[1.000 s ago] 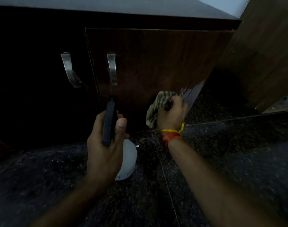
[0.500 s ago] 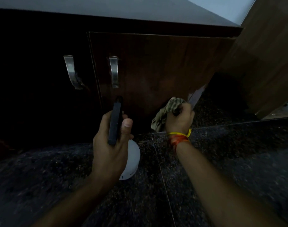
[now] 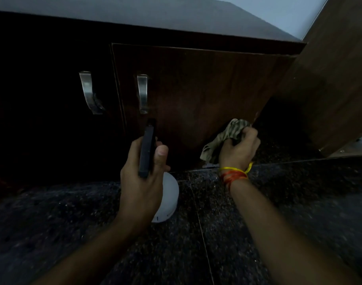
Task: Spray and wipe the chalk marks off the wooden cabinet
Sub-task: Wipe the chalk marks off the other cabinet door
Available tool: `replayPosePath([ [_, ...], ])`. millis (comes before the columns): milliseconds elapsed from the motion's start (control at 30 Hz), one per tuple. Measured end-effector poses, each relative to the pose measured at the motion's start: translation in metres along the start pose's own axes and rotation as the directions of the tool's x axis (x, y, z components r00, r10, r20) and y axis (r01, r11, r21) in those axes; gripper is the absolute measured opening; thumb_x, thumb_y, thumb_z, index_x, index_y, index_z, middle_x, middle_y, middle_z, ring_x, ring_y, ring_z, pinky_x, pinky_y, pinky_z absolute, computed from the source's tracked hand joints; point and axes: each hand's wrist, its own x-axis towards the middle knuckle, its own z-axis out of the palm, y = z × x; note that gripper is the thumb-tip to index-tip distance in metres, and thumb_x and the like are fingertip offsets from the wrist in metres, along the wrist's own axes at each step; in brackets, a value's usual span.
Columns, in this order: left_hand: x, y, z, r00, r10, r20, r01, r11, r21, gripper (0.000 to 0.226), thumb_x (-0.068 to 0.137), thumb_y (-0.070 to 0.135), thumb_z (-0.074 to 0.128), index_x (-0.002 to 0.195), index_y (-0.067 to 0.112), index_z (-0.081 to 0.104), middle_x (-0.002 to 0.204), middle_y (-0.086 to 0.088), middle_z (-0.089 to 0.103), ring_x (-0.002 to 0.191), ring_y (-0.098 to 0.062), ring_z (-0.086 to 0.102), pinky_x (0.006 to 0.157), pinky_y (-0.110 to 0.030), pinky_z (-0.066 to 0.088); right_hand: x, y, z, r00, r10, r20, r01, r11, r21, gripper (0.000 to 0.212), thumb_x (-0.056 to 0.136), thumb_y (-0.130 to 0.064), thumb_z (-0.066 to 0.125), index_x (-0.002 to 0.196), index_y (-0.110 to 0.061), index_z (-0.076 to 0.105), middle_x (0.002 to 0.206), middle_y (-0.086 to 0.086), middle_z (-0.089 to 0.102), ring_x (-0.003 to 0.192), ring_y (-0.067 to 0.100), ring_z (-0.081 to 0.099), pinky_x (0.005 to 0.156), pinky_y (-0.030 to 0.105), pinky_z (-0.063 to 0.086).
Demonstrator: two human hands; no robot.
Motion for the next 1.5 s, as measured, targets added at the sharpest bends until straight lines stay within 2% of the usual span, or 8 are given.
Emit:
replayPosePath([
  [167,0.004,0.003,0.006,1.0,0.016,0.004,-0.016,1.0,0.001,0.044,0.079,0.078,0.044,0.108,0.045,0.05,0.101,0.026,0.064,0.073,-0.007,0.067,0.065,-0.021,0.053,0.021,-0.025,-0.006,0.988,-0.09,-0.124,0.097,0.994,0.058,0.041,0.076,0.012,0.051,0.116,0.0,0.053,0.12,0.022,0.046,0.107,0.03,0.054,0.077,-0.009,0.021],
  [333,-0.001,0.0,0.008,1.0,0.0,0.023,0.0,1.0,-0.017,0.063,0.076,0.082,0.044,0.116,0.034,0.051,0.103,0.03,0.063,0.076,-0.005,0.067,0.066,-0.013,0.05,0.02,-0.02,-0.008,0.984,-0.147,-0.1,0.151,0.988,0.028,0.046,0.081,0.012,0.052,0.125,-0.001,0.049,0.129,0.022,0.043,0.112,0.023,0.049,0.081,-0.011,0.019],
  [467,-0.003,0.001,0.007,0.999,-0.005,0.032,0.006,1.0,-0.023,0.056,0.075,0.082,0.044,0.114,0.043,0.049,0.105,0.03,0.063,0.079,-0.006,0.067,0.068,-0.012,0.049,0.01,-0.002,-0.007,0.995,-0.089,-0.045,0.088,0.996,-0.019,0.043,0.079,0.011,0.052,0.122,0.001,0.049,0.127,0.023,0.043,0.109,0.036,0.051,0.08,-0.004,0.023],
  [767,-0.004,-0.001,0.005,0.998,-0.022,0.056,0.023,0.999,-0.026,0.056,0.074,0.083,0.044,0.116,0.046,0.048,0.106,0.031,0.062,0.08,-0.004,0.067,0.069,-0.012,0.05,0.032,-0.027,-0.01,0.984,-0.135,-0.118,0.139,0.99,0.028,0.048,0.078,0.012,0.052,0.123,-0.002,0.05,0.127,0.021,0.043,0.112,0.026,0.05,0.077,-0.011,0.019],
  [1033,-0.008,-0.003,0.004,0.998,-0.025,0.064,0.026,1.0,-0.014,0.05,0.077,0.081,0.045,0.115,0.049,0.048,0.106,0.027,0.063,0.083,-0.007,0.067,0.07,-0.016,0.051,0.017,0.0,-0.005,0.999,-0.038,-0.032,0.038,0.999,-0.003,0.043,0.076,0.012,0.05,0.117,0.0,0.05,0.123,0.022,0.043,0.107,0.036,0.051,0.082,0.008,0.029],
  [1200,-0.007,-0.005,0.005,0.998,-0.032,0.052,0.033,0.999,-0.011,0.049,0.077,0.079,0.046,0.113,0.047,0.05,0.104,0.022,0.065,0.081,-0.005,0.067,0.069,-0.015,0.051,0.035,-0.019,-0.009,0.983,-0.146,-0.115,0.151,0.988,0.033,0.057,0.075,0.012,0.049,0.129,-0.006,0.047,0.129,0.02,0.043,0.119,0.031,0.049,0.086,-0.008,0.023],
  [1433,-0.008,-0.004,0.003,0.997,-0.036,0.063,0.038,0.999,-0.035,0.053,0.075,0.082,0.045,0.115,0.048,0.048,0.105,0.026,0.063,0.083,-0.006,0.066,0.07,-0.013,0.05,0.014,0.021,-0.004,0.997,-0.071,-0.006,0.071,0.997,-0.019,0.054,0.075,0.012,0.048,0.127,-0.002,0.046,0.122,0.023,0.046,0.113,0.038,0.05,0.091,0.021,0.034],
  [1500,-0.007,-0.004,0.001,0.997,-0.035,0.064,0.037,0.999,-0.027,0.051,0.075,0.081,0.045,0.114,0.048,0.049,0.106,0.026,0.063,0.083,-0.007,0.067,0.07,-0.015,0.051,0.02,0.014,-0.007,0.996,-0.089,-0.014,0.089,0.996,-0.025,0.051,0.075,0.01,0.05,0.124,-0.001,0.047,0.12,0.022,0.047,0.111,0.036,0.05,0.089,0.018,0.033],
])
